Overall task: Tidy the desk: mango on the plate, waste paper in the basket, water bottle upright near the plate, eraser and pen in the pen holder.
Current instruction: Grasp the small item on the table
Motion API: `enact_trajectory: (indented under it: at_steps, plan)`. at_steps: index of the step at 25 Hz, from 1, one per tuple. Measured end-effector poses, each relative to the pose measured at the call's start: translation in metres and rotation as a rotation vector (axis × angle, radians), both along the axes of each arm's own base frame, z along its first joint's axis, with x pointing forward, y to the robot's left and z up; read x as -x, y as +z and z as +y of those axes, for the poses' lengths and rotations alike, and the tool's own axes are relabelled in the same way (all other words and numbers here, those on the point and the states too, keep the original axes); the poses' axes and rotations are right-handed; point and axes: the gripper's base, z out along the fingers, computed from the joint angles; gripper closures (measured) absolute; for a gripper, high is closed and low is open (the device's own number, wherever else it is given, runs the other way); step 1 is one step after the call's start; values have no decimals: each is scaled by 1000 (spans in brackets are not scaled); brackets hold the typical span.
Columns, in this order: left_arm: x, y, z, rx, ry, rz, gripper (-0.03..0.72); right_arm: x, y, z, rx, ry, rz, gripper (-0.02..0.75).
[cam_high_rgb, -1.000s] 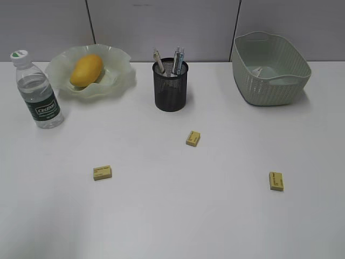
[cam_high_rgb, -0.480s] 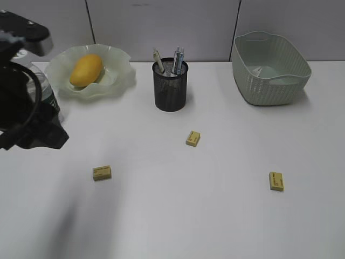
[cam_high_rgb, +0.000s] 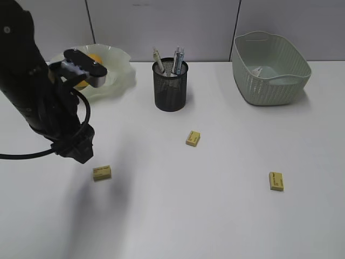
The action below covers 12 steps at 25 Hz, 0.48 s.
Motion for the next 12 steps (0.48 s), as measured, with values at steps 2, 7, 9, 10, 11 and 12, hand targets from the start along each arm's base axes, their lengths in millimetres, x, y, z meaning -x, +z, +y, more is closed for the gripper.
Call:
enact_trajectory:
  at_steps: [2,7,9,10,11,12]
  plan:
    - [-3,-10,-2,-17,-26,18,160,0,0,0,0,0,-1,200]
    - [-12,-27,-7,-26,-92,3,159,0,0,0,-1,-1,0,200]
    - [-15,-34,-9,-33,-120,3,159,0,0,0,-2,-3,0,200]
    - [-16,-38,-10,-39,-133,8,159,0,0,0,-2,-3,0,200]
    - [-17,-43,-11,-42,-139,16,159,0,0,0,-2,-3,0,200]
    - [-18,-47,-11,-43,-143,24,159,0,0,0,-2,-3,0,200]
